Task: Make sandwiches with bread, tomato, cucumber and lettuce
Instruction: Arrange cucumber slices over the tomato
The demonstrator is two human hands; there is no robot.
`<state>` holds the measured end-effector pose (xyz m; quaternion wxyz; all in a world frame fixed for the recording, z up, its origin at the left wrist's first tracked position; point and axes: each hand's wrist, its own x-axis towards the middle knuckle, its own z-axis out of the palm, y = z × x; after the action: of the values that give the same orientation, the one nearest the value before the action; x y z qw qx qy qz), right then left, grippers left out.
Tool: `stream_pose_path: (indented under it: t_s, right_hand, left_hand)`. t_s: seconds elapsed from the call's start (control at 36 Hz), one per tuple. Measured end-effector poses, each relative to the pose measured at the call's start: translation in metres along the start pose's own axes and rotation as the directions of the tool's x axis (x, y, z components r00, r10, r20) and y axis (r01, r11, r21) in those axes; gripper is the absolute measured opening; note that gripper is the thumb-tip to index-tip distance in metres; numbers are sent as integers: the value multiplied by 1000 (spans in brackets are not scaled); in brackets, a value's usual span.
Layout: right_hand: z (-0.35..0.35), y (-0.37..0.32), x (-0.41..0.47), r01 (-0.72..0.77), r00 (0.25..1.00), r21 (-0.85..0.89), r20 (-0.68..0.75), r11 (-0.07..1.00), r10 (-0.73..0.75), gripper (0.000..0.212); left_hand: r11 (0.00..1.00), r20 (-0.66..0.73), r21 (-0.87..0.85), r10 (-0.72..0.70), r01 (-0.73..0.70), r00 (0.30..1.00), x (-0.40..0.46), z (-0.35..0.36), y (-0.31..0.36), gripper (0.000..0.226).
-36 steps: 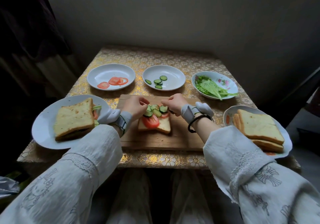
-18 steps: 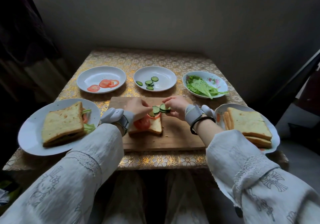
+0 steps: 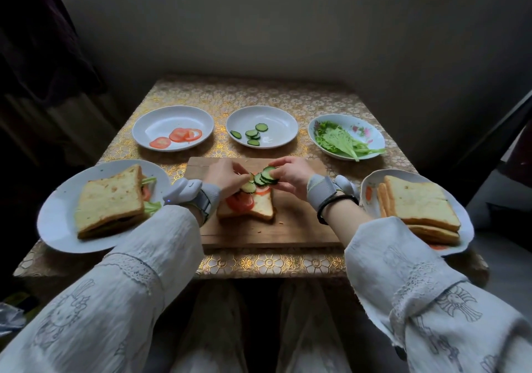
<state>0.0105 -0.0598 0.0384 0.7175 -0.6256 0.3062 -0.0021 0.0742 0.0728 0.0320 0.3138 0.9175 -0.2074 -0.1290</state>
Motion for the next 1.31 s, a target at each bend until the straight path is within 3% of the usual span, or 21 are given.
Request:
stream_pose_path:
  t_s: [0.19, 0.28, 0.39, 0.53, 0.67, 0.75, 0.92, 1.06, 1.31]
  right_hand:
    - [0, 1, 4, 54, 999, 18, 3, 998, -54, 22]
    - [-1, 2, 5, 76, 997, -9, -3, 997, -76, 24]
    - [0, 5, 7, 71, 997, -32, 0, 997, -71, 25]
    - [-1, 10, 10, 67, 995, -253, -55, 965, -84, 22]
    - [-4, 17, 13, 44, 992, -313, -100, 949, -79, 29]
    - [-6, 18, 11, 62, 986, -377, -117, 924, -114, 19]
    - [-7, 14, 6, 163, 970, -374, -108, 913, -218, 17]
    - [-2, 10, 1, 209, 965, -343, -77, 916, -249, 17]
    - [2, 19, 8, 59, 977, -539, -143, 840, -161, 17]
  left_hand:
    - [987, 130, -159, 8, 13, 992, -2, 3, 5, 34]
    - [989, 140, -150, 30, -9, 990, -4, 3, 5, 37]
    - [998, 147, -53, 43, -35, 988, -4, 4, 6, 33]
    - [981, 131, 186, 30, -54, 991, -7, 6, 7, 29]
    - [937, 98, 344, 24, -56, 995, -7, 8, 8, 29]
    - [915, 40, 399, 45, -58, 998, -6, 10, 6, 29]
    - [970, -66, 241, 2, 14, 998, -7, 7, -5, 26]
    - [994, -74, 111, 14, -6, 997, -14, 0, -15, 33]
    - [994, -110, 91, 78, -68, 991, -28, -7, -14, 42]
